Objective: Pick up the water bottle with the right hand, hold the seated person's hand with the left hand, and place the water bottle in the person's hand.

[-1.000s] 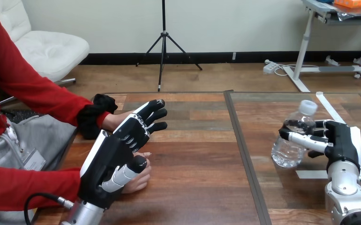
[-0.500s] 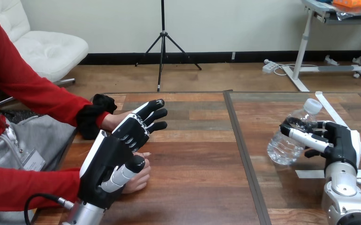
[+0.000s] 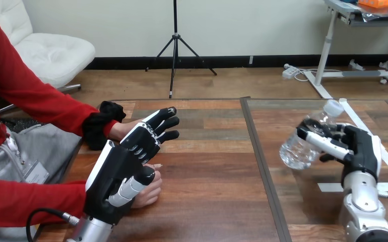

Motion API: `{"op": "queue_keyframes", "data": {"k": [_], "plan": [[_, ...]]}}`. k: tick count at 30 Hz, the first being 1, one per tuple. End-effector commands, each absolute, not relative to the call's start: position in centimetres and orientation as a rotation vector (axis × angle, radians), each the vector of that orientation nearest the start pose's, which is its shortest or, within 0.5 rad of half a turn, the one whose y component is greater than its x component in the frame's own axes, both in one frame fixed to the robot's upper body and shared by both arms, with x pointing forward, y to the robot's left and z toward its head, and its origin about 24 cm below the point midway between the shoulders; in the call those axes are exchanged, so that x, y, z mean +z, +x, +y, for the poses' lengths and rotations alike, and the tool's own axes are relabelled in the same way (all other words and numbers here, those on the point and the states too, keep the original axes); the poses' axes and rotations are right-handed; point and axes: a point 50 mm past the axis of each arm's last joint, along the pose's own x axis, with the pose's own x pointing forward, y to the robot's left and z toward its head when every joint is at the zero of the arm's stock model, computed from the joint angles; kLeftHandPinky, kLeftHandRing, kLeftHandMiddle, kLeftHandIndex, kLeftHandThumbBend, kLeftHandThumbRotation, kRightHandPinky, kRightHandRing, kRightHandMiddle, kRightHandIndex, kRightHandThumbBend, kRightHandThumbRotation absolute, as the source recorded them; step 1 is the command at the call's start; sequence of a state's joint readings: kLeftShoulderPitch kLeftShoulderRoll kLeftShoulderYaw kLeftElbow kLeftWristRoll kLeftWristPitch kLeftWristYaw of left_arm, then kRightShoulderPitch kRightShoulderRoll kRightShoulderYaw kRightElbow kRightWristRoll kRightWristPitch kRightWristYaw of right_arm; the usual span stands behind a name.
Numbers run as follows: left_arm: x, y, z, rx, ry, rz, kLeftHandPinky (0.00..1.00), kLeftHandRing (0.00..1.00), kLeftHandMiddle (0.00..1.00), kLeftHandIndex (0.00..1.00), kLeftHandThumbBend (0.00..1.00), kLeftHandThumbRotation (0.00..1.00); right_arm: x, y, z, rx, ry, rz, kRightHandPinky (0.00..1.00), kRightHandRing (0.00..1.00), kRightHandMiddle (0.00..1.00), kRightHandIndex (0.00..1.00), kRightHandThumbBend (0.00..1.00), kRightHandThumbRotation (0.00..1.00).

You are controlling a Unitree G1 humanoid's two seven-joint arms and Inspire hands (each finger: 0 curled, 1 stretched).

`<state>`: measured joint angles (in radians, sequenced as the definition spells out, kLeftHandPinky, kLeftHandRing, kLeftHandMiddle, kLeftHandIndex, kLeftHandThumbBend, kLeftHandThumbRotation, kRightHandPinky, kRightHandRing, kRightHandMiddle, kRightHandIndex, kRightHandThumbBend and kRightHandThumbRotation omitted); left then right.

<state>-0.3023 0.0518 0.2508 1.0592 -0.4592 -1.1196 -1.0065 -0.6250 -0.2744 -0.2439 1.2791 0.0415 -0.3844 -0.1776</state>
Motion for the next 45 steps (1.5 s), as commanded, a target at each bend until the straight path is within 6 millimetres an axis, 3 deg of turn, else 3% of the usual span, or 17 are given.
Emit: {"op": "queue_keyframes", "data": {"k": [1, 15, 27, 35, 43, 45], "plan": [[1.1, 25.7, 17.7, -0.451, -0.015, -0.512, 0.84, 0.89, 0.91, 0.84, 1.00, 0.73, 3.3, 34.2, -24.2, -0.373, -0.083, 0.041, 0.27, 0.32, 0.39, 0.42, 0.89, 0.00], [1.8, 25.9, 18.0, -0.425, 0.066, -0.551, 0.82, 0.90, 0.91, 0.86, 1.00, 0.76, 4.6, 34.4, -22.2, -0.273, -0.097, -0.069, 0.29, 0.34, 0.41, 0.43, 0.84, 0.00], [3.9, 26.1, 19.5, -0.415, 0.280, -0.641, 0.88, 0.94, 0.95, 0.91, 1.00, 0.75, 6.0, 34.3, -20.6, -0.169, -0.195, -0.155, 0.30, 0.35, 0.41, 0.44, 0.82, 0.00], [5.2, 26.1, 21.3, -0.401, 0.485, -0.654, 0.97, 0.99, 0.99, 0.97, 1.00, 0.73, 6.6, 34.2, -19.9, -0.132, -0.228, -0.180, 0.29, 0.34, 0.41, 0.43, 0.84, 0.00], [6.5, 26.4, 23.1, -0.356, 0.642, -0.661, 1.00, 1.00, 1.00, 1.00, 1.00, 0.72, 6.8, 34.1, -19.6, -0.105, -0.235, -0.193, 0.28, 0.34, 0.41, 0.43, 0.85, 0.00], [7.5, 26.9, 24.5, -0.356, 0.755, -0.624, 1.00, 1.00, 1.00, 1.00, 1.00, 0.63, 7.0, 34.0, -19.6, -0.101, -0.240, -0.200, 0.28, 0.33, 0.40, 0.42, 0.85, 0.00]]}}
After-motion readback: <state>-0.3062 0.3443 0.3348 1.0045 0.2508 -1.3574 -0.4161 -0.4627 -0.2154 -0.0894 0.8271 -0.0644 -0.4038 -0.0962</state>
